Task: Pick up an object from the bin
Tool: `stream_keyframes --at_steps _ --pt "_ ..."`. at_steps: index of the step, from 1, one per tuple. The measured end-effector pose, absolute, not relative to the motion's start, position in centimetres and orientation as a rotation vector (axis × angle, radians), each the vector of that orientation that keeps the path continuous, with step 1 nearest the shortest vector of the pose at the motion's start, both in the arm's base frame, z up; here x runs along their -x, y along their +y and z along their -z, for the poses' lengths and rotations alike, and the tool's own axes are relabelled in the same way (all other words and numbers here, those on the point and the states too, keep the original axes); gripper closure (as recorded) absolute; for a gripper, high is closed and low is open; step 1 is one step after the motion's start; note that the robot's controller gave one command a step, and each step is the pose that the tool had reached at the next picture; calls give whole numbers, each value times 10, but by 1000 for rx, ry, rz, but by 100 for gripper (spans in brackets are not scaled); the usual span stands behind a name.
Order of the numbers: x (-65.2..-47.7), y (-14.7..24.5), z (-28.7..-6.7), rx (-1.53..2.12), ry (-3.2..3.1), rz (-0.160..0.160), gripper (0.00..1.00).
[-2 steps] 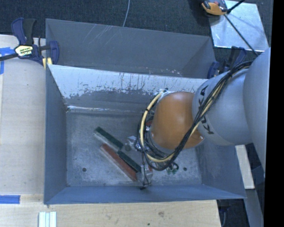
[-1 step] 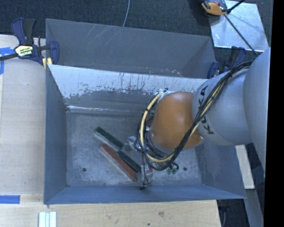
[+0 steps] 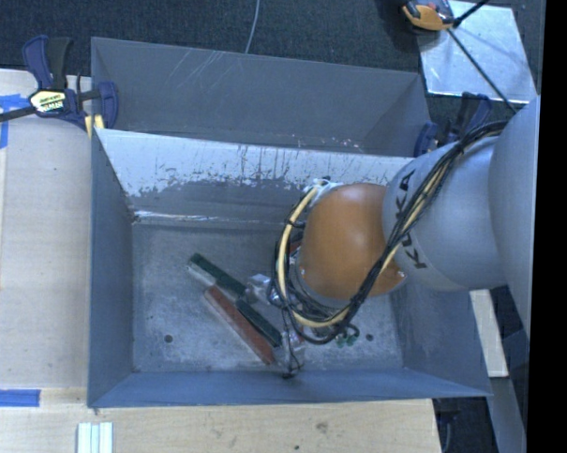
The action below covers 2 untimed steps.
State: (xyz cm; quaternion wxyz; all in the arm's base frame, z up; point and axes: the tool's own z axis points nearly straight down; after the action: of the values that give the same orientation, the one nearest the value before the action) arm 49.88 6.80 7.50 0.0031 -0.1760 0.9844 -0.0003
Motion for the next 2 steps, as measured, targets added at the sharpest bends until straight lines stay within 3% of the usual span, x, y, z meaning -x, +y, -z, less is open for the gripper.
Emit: stream_keyframes --at_steps 1,2 --pt "-516 132 -75 260 3110 -6 100" --pt "-513 131 -72 260 3119 -3 0"
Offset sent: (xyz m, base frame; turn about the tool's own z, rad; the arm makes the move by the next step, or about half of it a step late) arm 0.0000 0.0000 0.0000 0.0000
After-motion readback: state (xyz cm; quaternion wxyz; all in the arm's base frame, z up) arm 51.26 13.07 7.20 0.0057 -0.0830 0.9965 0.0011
